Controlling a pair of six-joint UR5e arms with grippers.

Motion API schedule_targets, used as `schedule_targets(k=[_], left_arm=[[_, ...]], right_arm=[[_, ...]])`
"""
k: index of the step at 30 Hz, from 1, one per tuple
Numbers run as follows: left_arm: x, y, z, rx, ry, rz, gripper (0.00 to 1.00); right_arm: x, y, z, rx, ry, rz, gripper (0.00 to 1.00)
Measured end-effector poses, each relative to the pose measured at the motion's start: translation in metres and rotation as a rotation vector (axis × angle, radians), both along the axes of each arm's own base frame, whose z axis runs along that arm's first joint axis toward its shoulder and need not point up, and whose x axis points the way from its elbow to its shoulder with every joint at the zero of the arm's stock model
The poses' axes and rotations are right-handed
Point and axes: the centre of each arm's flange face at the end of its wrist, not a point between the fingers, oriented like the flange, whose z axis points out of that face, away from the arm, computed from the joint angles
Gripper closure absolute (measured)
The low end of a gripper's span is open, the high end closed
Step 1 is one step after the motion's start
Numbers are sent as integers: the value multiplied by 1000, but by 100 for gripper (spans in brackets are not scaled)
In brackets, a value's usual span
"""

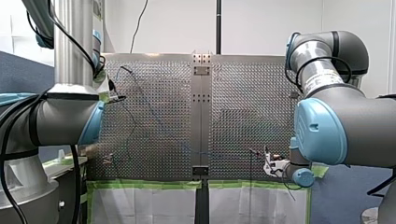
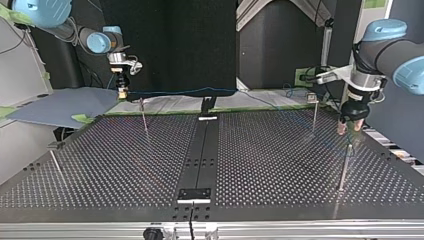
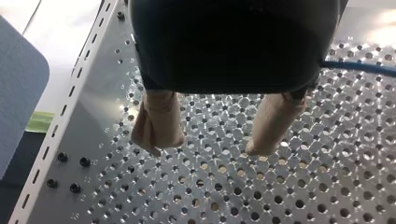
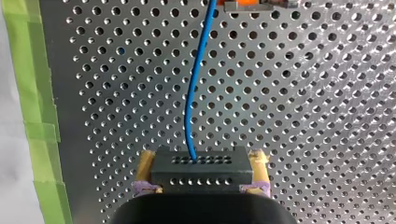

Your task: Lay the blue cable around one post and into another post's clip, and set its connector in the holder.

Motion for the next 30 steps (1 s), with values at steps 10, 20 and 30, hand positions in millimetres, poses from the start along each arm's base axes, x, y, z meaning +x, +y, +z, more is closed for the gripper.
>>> schedule_targets(k=[10, 20, 30], left_arm=[[-2, 7, 2, 19, 4, 22, 0], [-7, 6, 18, 53, -37, 20, 0], [-15, 6, 19, 130, 4, 43, 0]], right_arm=[[0, 0, -1, 1, 1, 0, 100], [0, 1, -2, 2, 3, 0, 100], [0, 1, -3, 2, 3, 0, 100]])
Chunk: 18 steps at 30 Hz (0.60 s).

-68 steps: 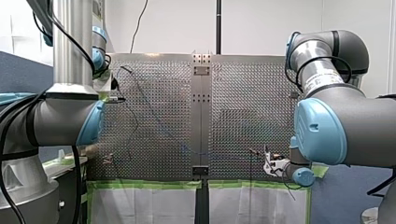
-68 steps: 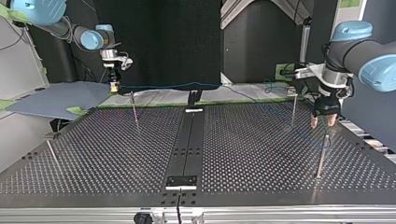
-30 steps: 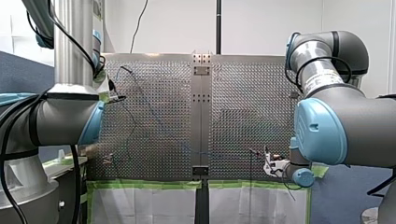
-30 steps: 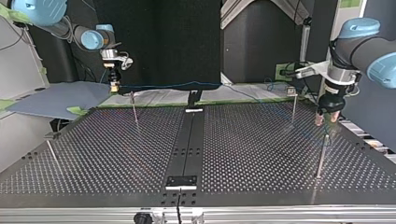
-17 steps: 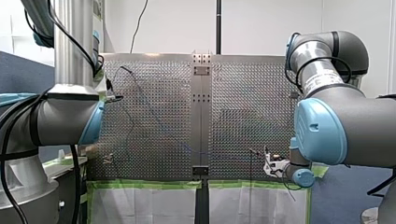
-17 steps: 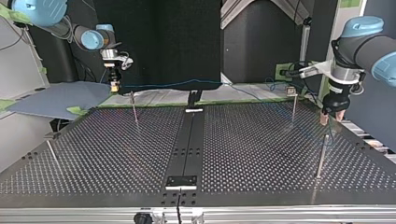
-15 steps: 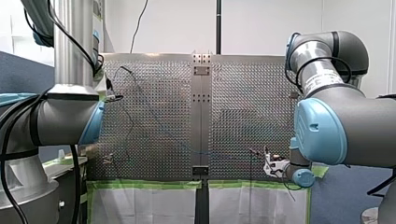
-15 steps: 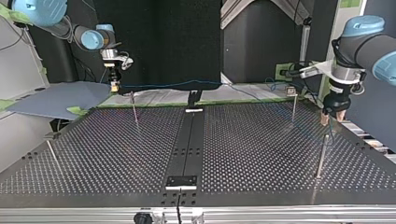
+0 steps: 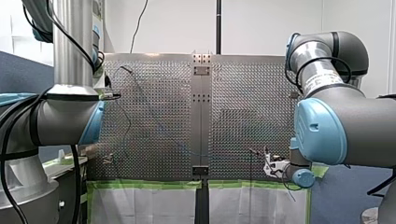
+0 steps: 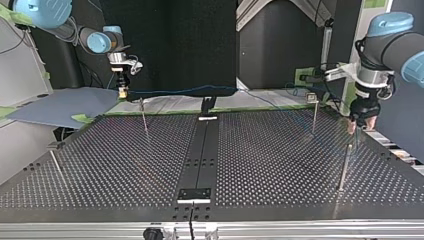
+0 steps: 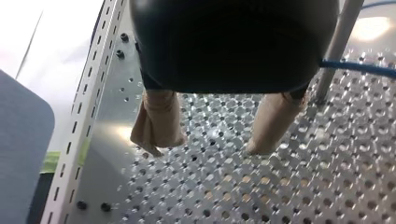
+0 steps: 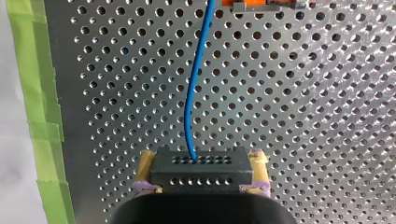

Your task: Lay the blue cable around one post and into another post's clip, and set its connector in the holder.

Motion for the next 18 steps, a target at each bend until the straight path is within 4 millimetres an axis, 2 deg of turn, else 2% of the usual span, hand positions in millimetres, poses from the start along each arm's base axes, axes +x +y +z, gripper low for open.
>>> schedule_targets(k=[4, 10, 18], left_arm=[[-4, -2, 2, 37, 15, 6, 0], [-11, -10, 19, 94, -25, -8, 0], [-6, -20, 26, 103, -85, -57, 0]], right_arm=[[0, 0, 0, 0, -1, 0, 100], [0, 0, -1, -1, -1, 0, 100], [0, 0, -1, -4, -3, 0, 100]])
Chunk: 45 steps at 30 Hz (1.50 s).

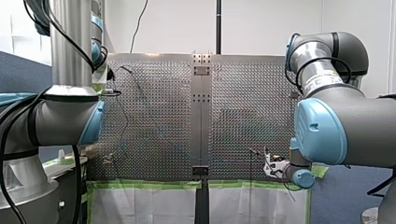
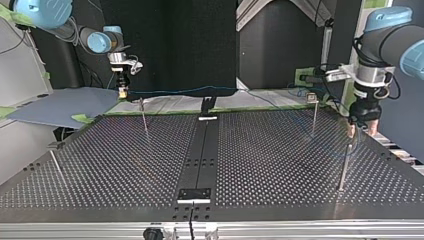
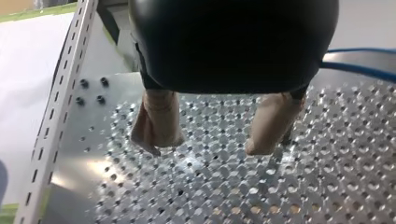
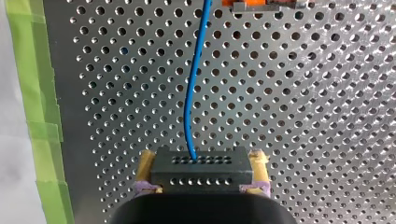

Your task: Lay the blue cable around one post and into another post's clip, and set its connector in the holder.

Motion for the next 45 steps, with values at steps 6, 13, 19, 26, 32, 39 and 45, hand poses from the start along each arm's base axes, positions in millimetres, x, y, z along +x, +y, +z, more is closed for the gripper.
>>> schedule_targets(k=[6, 13, 19, 26, 32, 39, 45], left_arm=[[12, 6, 3, -23, -37, 6, 0], [34, 20, 2, -33, -33, 22, 0], [53, 33, 0, -14, -22, 30, 0], [70, 47, -8, 13, -4, 42, 0], [82, 51, -23, 37, 44, 34, 0], [93, 53, -48, 73, 134, 26, 0], [95, 49, -60, 128, 170, 18, 0]], right_arm=[[0, 0, 0, 0, -3, 0, 100], [0, 0, 0, 1, -3, 0, 100], [0, 0, -1, 1, 1, -3, 100], [-1, 0, -1, 1, 2, -8, 100], [-1, 0, -2, 2, 2, -9, 100], [-1, 0, -2, 3, 2, -9, 100], [-1, 1, -3, 3, 2, -9, 100]])
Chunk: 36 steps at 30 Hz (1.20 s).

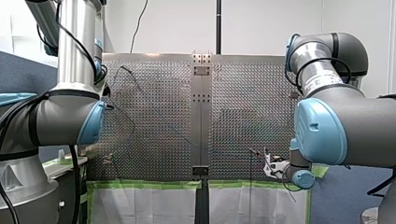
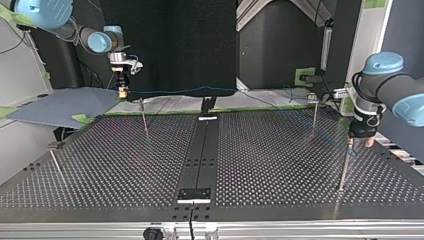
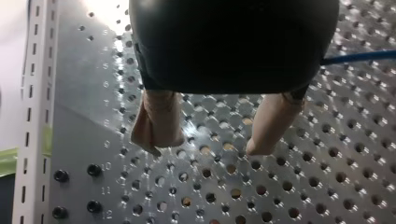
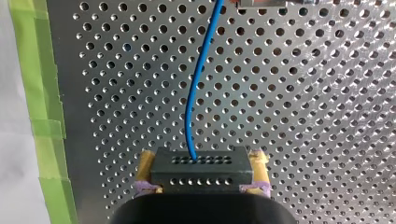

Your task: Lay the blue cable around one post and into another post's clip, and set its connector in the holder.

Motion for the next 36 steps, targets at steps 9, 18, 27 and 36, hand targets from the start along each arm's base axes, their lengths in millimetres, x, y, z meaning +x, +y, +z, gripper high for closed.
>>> schedule_targets(k=[9, 18, 27, 36], left_arm=[[-1, -12, -3, 18, 13, -23, 0], [0, -18, -3, 16, 12, -32, 0], [0, -18, -3, 12, 10, -30, 0], [0, -18, -3, 16, 11, -32, 0]], right_arm=[[-4, -2, 0, 4, -24, -10, 100], [-18, -12, 0, 15, -66, -60, 100], [-38, -18, -1, 26, -106, -117, 100], [-59, -24, -3, 32, -130, -160, 100]])
